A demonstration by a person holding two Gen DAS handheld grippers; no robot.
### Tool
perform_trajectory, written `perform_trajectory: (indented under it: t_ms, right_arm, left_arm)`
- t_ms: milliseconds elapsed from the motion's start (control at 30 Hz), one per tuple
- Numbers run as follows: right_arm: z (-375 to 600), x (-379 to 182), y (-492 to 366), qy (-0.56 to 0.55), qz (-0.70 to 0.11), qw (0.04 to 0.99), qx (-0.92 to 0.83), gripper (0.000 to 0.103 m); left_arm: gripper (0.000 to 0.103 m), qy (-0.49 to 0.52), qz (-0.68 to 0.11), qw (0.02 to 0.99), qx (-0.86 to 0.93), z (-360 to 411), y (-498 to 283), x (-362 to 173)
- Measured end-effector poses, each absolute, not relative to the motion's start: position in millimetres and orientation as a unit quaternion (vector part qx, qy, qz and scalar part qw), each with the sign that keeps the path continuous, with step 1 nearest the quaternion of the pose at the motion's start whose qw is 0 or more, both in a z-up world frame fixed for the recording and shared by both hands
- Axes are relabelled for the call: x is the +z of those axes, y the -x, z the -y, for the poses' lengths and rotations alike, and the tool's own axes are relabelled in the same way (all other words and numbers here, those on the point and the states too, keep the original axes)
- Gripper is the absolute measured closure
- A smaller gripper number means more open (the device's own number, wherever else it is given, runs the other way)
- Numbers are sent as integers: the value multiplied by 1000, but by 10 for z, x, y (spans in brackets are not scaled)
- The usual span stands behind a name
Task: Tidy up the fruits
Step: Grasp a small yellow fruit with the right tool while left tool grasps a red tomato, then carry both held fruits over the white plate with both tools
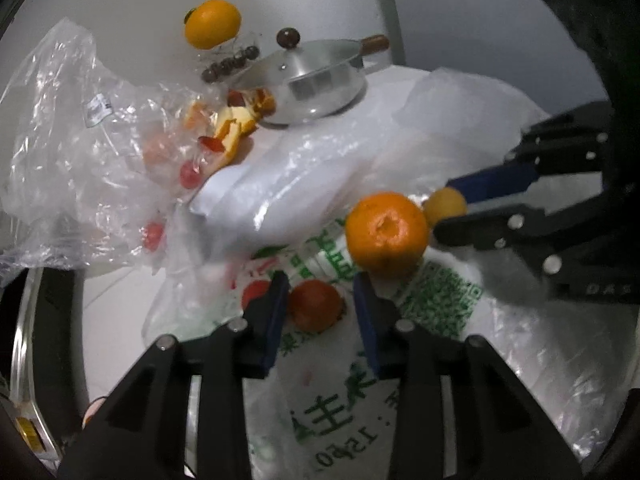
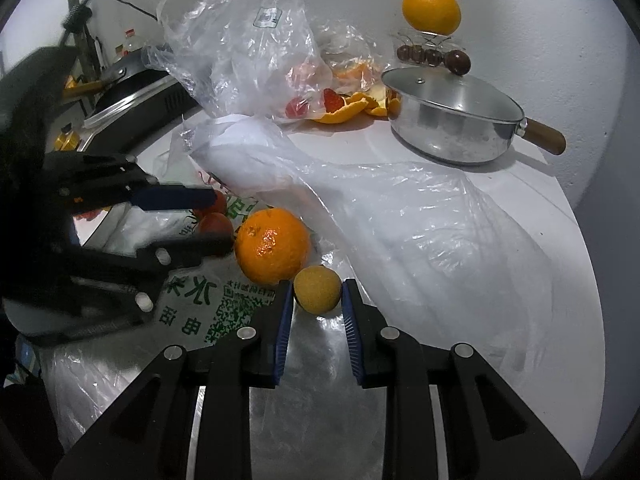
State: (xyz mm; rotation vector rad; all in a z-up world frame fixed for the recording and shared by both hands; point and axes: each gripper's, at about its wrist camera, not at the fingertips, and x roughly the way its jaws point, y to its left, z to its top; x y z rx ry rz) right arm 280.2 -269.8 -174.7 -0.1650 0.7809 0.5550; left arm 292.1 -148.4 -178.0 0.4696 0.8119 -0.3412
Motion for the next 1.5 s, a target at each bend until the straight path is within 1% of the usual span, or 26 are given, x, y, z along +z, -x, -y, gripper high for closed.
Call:
perform_trajectory:
  t_ms: [267, 367, 567, 1033, 1500]
  right_arm:
    - [2696, -1753, -2788, 76, -375, 886, 263, 76]
    - [2701, -1739, -2777, 79, -373, 887, 262, 76]
    - [2725, -1681, -2716, 82, -366, 890, 258, 76]
    - [2644, -1497, -2437, 94, -346, 898, 257, 76]
    - [2455, -1262, -2207, 105, -320, 903, 266, 76]
  left_arm:
    - [69, -237, -396, 873, -159, 1517, -2946, -1858]
    - [74, -237, -393, 875, -155, 1524, -2913, -1846]
    - [74, -217, -390, 881, -156, 1495, -2814, -1786]
    - [74, -149, -360, 905, -169, 1367, -2421, -1472]
    - [74, -115, -329, 924, -156, 1084, -2029, -1152]
